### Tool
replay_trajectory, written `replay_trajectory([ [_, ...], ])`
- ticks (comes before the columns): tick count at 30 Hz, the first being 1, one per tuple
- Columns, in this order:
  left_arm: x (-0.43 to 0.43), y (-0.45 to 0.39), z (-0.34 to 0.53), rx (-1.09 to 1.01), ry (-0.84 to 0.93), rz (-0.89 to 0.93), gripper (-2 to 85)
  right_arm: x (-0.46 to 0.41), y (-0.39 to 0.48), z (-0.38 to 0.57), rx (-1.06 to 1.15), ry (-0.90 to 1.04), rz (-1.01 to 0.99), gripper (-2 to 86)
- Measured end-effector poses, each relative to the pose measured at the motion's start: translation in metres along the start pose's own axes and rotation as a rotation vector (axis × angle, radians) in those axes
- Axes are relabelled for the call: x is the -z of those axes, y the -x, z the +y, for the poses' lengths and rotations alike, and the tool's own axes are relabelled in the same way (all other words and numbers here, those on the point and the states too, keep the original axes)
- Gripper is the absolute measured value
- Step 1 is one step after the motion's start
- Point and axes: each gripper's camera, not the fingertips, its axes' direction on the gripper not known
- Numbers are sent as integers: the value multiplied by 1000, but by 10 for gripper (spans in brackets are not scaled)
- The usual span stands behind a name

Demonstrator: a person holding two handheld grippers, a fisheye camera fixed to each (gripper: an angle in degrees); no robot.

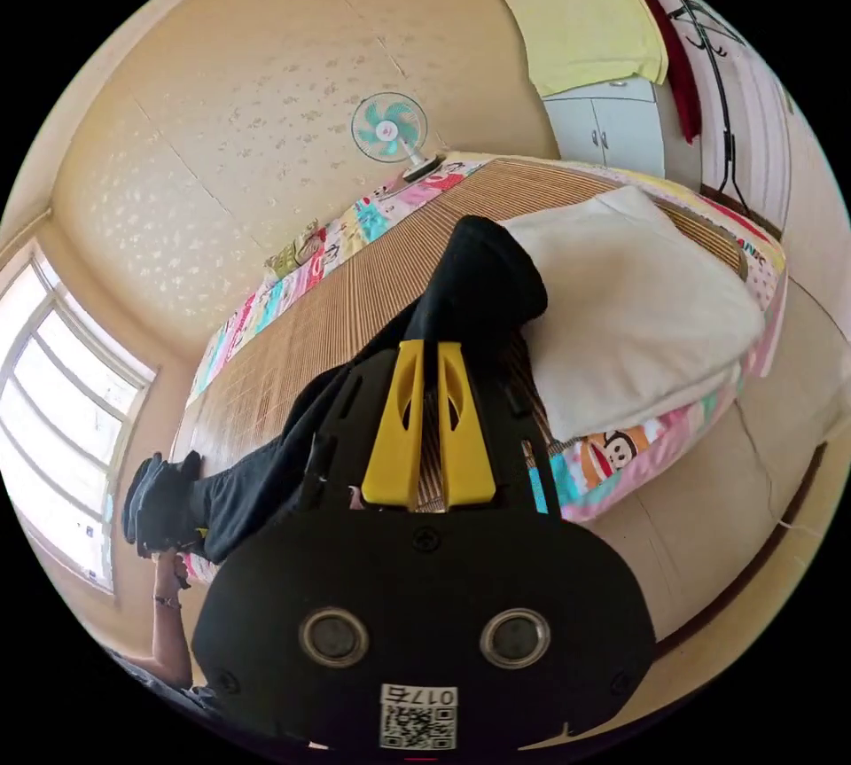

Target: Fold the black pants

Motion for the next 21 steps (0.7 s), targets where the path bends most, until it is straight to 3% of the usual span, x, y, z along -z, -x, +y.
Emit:
replay_trajectory([
  [2, 0, 5, -1, 0, 1, 5, -10, -12, -41, 18, -147, 65, 16, 61],
  [4, 0, 9, -2, -4, 6, 11, -10, 13, -58, 46, -217, -66, -19, 84],
  [6, 1, 14, -3, -4, 12, 20, -10, 52, -31, 66, -138, -244, 31, 101],
  [8, 1, 21, -4, 3, 20, 34, -10, 58, 5, 56, -15, -247, 68, 107],
  [12, 3, 29, -3, 8, 22, 47, -10, 5, 69, -10, 193, -46, 34, 127],
  [17, 6, 40, 7, 8, -4, 58, -10, -101, 77, -89, 169, 362, 203, 84],
  [19, 8, 43, 10, 7, -10, 59, -10, -74, 99, -95, 251, 279, 127, 41],
  [21, 9, 46, 13, 7, -15, 61, -10, 1, 132, -73, 359, 23, 89, 28],
])
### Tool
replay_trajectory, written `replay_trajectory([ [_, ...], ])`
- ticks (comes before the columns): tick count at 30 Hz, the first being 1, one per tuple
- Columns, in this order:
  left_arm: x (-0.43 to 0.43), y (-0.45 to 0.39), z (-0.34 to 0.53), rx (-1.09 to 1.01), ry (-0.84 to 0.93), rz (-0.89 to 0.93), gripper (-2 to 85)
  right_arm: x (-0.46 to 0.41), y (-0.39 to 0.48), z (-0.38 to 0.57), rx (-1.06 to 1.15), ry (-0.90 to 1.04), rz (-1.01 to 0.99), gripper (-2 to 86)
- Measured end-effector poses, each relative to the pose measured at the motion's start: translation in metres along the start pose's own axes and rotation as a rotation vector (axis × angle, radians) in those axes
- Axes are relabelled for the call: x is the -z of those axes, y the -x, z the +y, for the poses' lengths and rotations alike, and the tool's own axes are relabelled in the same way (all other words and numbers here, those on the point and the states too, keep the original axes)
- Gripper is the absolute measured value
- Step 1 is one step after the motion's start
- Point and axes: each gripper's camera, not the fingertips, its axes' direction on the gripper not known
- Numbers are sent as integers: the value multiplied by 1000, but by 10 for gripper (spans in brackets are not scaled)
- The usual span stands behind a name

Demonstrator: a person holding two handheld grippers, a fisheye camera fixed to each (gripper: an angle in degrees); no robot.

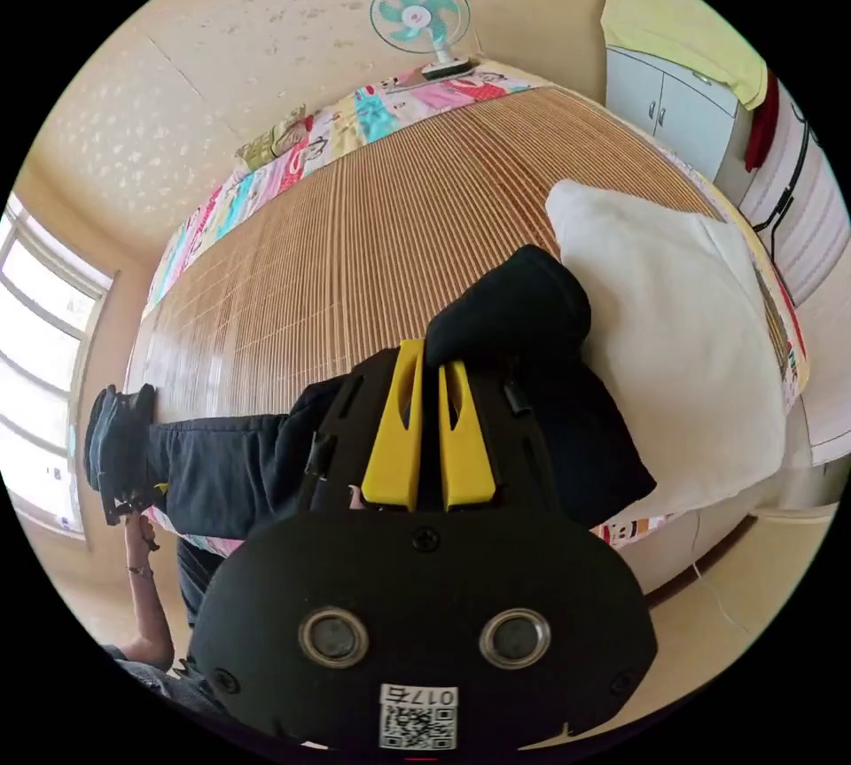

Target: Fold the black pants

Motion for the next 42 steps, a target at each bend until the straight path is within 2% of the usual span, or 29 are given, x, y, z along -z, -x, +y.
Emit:
replay_trajectory([
  [2, 2, 5, 4, 5, -6, 9, -10, 46, 4, 27, -21, -158, 19, 26],
  [4, 4, 9, 6, 11, -6, 17, -10, 61, -14, 53, -87, -207, 3, 31],
  [9, 9, 18, 14, 9, -6, 36, -10, -1, -114, 120, -355, 100, -22, 73],
  [10, 10, 19, 17, 7, -6, 38, -10, -1, -122, 129, -365, 87, -61, 79],
  [12, 12, 21, 20, 5, -5, 39, -10, 25, -141, 165, -443, -81, -176, 93],
  [15, 16, 23, 27, 10, -8, 35, -10, 39, -150, 182, -522, -167, -177, 144],
  [19, 22, 23, 41, 17, -31, 16, -9, 2, -155, 159, -518, -23, -246, 172],
  [22, 37, 15, 62, -42, -90, 8, -6, 2, -140, 132, -460, 126, -123, 118],
  [24, 57, 13, 90, -76, -162, 64, -1, 38, -116, 119, -286, 93, -52, 69],
  [26, 99, 16, 149, -21, -379, -18, 24, 53, -108, 118, -215, 71, -17, 51],
  [29, 132, 43, 209, 181, -538, -68, 94, 37, -132, 126, -271, 117, -32, 39],
  [32, 131, 82, 227, 345, -534, 73, 168, 20, -159, 145, -396, 103, -137, 42],
  [35, 115, 98, 218, 398, -519, 224, 194, 28, -150, 159, -467, 33, -154, 57],
  [39, 92, 97, 196, 503, -441, 173, 188, 55, -113, 182, -557, -56, -116, 81],
  [42, 91, 92, 195, 534, -445, 153, 128, 82, -65, 207, -549, -181, -108, 85],
])
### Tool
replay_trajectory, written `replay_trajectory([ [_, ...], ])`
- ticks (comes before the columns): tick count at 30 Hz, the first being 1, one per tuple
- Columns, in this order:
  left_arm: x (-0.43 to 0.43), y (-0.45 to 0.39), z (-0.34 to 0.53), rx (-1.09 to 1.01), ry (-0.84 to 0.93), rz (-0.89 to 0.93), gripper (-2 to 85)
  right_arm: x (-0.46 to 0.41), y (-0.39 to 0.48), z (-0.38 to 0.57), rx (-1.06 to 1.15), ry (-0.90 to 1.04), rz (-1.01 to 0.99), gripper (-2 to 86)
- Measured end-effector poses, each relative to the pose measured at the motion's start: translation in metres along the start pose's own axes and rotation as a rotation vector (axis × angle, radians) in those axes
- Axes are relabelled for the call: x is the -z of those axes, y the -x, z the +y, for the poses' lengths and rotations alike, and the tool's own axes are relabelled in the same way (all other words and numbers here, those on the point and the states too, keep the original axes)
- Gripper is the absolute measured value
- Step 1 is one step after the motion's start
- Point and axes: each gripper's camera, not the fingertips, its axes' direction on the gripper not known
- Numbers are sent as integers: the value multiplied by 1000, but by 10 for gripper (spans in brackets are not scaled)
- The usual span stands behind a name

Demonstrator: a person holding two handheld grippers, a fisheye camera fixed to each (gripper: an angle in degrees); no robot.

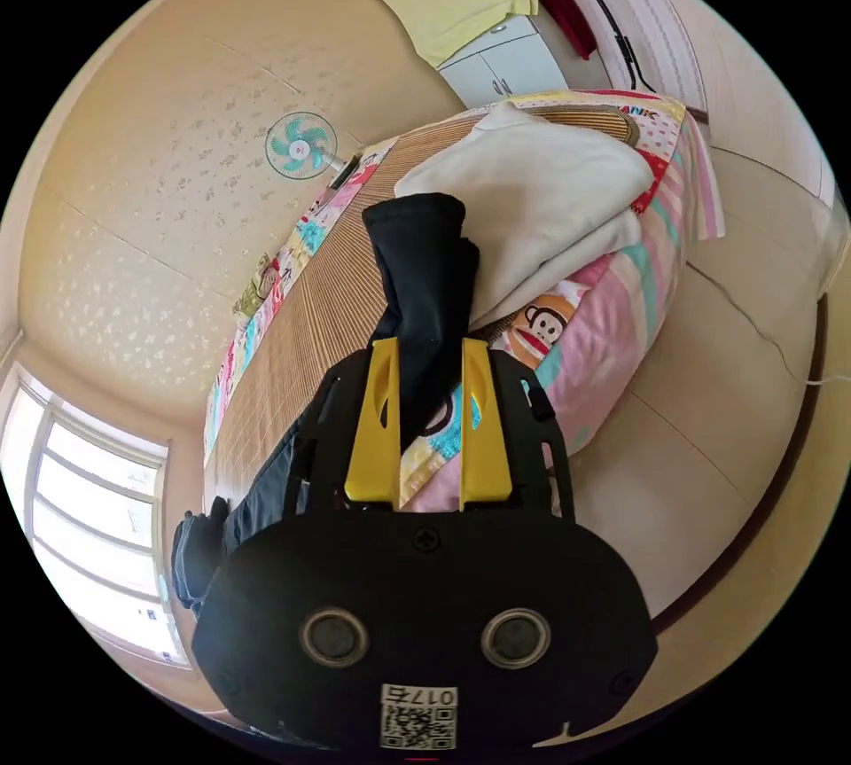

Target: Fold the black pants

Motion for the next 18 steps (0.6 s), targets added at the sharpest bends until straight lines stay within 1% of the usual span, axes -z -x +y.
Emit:
replay_trajectory([
  [1, -1, 1, 2, 7, 19, 45, 110, 4, 10, 10, 18, -21, -5, 84],
  [3, 5, 3, 8, 27, 13, 121, 82, 4, 68, 50, 181, -41, -40, 54],
  [4, 12, -2, 13, 2, 4, 187, 68, 0, 85, 60, 228, -29, -52, 43],
  [5, 23, -13, 20, -58, 0, 243, 59, -13, 121, 79, 316, 20, -84, 28],
  [6, 29, -22, 23, -102, -3, 260, 55, -32, 159, 99, 401, 104, -134, 19],
  [7, 43, -45, 33, -209, -10, 261, 52, -43, 179, 111, 446, 155, -166, 17],
  [8, 59, -69, 44, -313, -25, 229, 49, -67, 219, 138, 536, 252, -228, 13],
  [11, 99, -111, 67, -473, -100, 162, 44, -130, 316, 231, 734, 486, -354, 8],
  [12, 106, -118, 70, -494, -118, 149, 43, -152, 352, 274, 816, 576, -366, 8],
  [13, 119, -133, 78, -543, -158, 116, 42, -161, 368, 296, 852, 611, -360, 7],
  [14, 129, -149, 86, -603, -197, 83, 40, -179, 398, 342, 926, 671, -352, 7],
  [15, 133, -159, 90, -635, -212, 71, 40, -192, 422, 384, 990, 685, -304, 7],
  [16, 137, -179, 99, -700, -230, 60, 39, -197, 431, 403, 1023, 676, -273, 6],
  [18, 137, -213, 117, -807, -260, 27, 39, -203, 459, 460, 1138, 614, -281, 5],
])
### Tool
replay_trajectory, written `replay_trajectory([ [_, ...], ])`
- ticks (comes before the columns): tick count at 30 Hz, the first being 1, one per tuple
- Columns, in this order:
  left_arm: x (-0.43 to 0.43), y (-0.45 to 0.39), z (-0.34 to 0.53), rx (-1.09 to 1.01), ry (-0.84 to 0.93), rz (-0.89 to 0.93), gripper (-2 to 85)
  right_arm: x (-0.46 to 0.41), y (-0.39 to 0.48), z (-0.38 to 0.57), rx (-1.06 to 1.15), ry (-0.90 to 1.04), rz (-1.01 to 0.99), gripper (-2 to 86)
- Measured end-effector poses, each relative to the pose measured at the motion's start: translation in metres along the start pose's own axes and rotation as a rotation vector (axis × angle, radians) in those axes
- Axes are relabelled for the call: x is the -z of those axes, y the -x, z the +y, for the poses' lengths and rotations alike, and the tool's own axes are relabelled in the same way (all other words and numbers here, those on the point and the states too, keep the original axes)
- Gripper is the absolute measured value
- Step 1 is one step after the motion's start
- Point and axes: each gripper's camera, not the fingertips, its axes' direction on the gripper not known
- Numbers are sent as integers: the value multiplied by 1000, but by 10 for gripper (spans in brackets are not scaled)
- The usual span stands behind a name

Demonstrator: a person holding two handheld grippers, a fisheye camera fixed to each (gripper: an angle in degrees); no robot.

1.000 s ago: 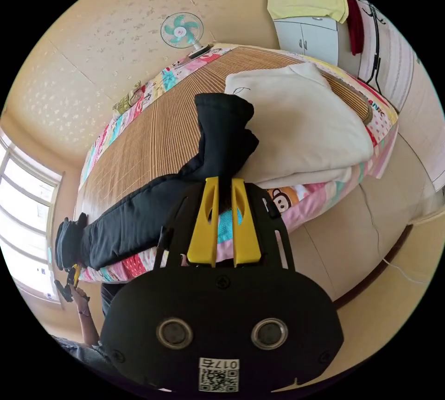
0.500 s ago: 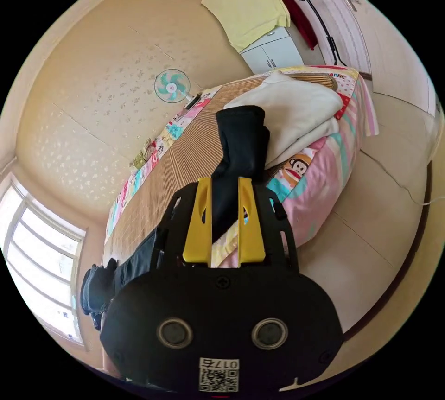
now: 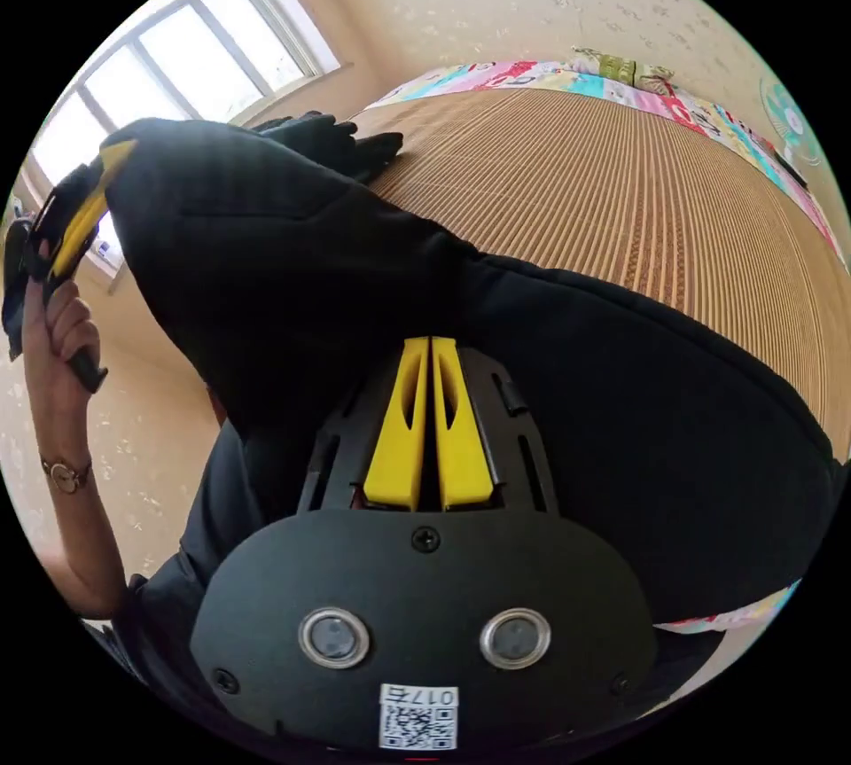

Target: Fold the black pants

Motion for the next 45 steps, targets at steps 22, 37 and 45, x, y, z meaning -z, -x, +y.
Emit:
replay_trajectory([
  [22, -162, -26, 80, 298, 369, 152, 199, 212, -122, 159, -281, -318, 159, 4],
  [37, -129, -37, 41, 260, 268, 772, 90, 45, -72, 91, -198, -106, 401, 1],
  [45, -69, -188, -54, -354, 219, 493, 89, 13, -61, 63, -197, -191, -151, 5],
])
